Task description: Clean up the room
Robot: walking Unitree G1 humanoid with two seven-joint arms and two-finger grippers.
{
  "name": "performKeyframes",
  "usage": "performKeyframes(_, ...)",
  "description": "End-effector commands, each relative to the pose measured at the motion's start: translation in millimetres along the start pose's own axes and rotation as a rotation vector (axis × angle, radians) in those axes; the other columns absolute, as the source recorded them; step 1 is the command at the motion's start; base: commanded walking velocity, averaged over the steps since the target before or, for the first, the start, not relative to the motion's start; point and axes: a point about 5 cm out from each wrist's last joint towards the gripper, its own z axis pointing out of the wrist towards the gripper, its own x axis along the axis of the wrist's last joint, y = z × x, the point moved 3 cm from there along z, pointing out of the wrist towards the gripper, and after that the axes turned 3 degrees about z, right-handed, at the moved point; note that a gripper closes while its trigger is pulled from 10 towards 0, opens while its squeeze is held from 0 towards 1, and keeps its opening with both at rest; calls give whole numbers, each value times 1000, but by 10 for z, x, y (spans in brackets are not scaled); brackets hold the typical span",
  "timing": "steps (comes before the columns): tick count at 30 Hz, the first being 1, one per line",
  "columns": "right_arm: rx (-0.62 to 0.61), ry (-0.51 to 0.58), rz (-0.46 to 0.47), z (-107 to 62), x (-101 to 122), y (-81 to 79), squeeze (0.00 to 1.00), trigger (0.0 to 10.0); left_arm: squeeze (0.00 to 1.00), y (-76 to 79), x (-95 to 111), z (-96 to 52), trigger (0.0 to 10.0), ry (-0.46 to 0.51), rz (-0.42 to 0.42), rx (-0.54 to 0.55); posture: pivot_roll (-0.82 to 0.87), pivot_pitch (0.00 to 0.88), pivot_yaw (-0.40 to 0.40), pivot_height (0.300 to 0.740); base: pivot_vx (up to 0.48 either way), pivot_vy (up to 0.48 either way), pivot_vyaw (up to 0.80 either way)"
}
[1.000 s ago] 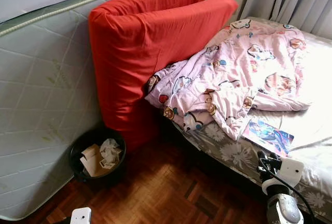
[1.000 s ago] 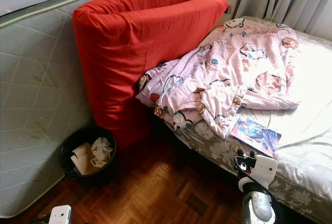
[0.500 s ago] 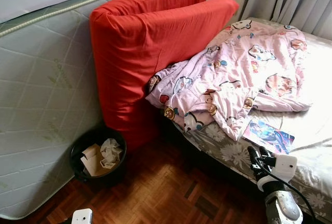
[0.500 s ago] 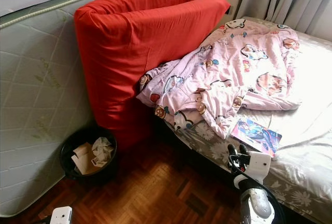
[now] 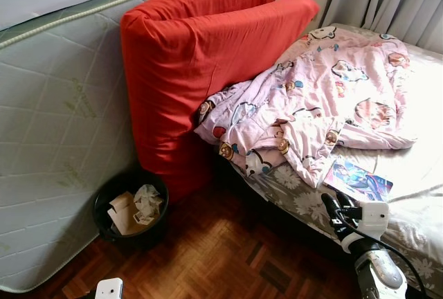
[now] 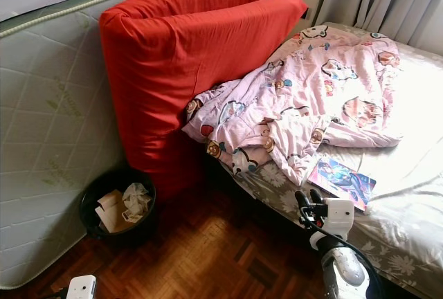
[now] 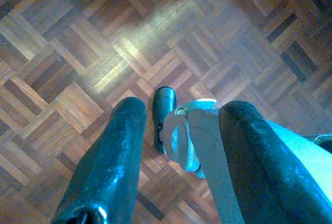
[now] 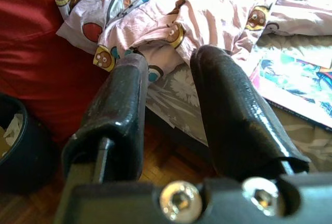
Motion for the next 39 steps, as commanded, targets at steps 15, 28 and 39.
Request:
performKeyframes(15, -17, -29, 16, 14, -40, -10, 0, 10000, 0, 13, -52, -8, 10000, -11, -14, 5, 83, 94, -94, 740, 0, 0, 0)
performKeyframes(28, -35, -61, 24, -3, -107, -5, 0, 10000, 0, 10, -38, -5, 10000, -9, -11, 4, 80, 95, -91, 740, 0, 0, 0)
performKeyframes(39, -144, -67, 34, -20, -123, 103, 0, 10000, 0, 8, -32, -4, 10000, -8, -9, 5, 83, 93, -90, 740, 0, 0, 0)
